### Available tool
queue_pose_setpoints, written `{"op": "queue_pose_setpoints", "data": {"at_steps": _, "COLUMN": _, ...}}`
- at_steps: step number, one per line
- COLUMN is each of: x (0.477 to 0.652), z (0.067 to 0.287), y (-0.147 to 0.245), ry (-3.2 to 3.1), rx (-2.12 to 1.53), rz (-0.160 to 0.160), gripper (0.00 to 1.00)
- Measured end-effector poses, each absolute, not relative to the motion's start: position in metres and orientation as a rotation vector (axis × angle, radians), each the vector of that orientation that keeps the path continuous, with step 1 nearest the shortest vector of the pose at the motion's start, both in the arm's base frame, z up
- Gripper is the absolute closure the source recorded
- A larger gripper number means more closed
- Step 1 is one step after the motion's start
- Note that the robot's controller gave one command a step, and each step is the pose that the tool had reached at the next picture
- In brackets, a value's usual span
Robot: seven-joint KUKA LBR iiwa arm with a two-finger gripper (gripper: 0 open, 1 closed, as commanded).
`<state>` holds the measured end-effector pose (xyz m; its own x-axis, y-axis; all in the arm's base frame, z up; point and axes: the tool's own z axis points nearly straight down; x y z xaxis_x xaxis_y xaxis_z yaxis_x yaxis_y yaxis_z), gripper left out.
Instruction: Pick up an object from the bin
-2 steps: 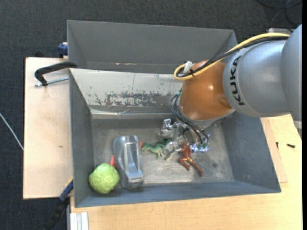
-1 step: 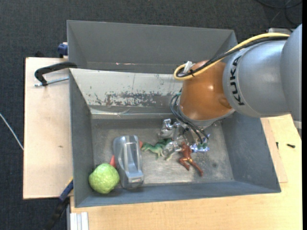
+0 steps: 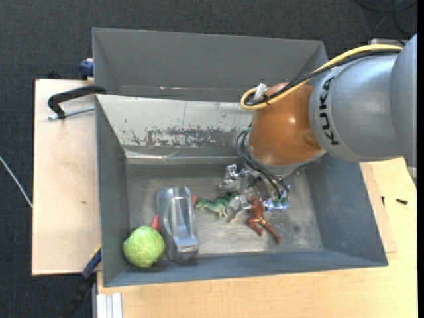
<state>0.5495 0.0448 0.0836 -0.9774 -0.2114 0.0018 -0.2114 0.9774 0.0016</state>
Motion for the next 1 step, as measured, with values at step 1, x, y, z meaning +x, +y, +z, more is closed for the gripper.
{"op": "queue_pose_setpoints", "data": {"at_steps": 1, "x": 0.5487, "z": 0.1013, "y": 0.0450, "ry": -3.121, "rx": 0.333, "rz": -0.003, "gripper": 1.00}}
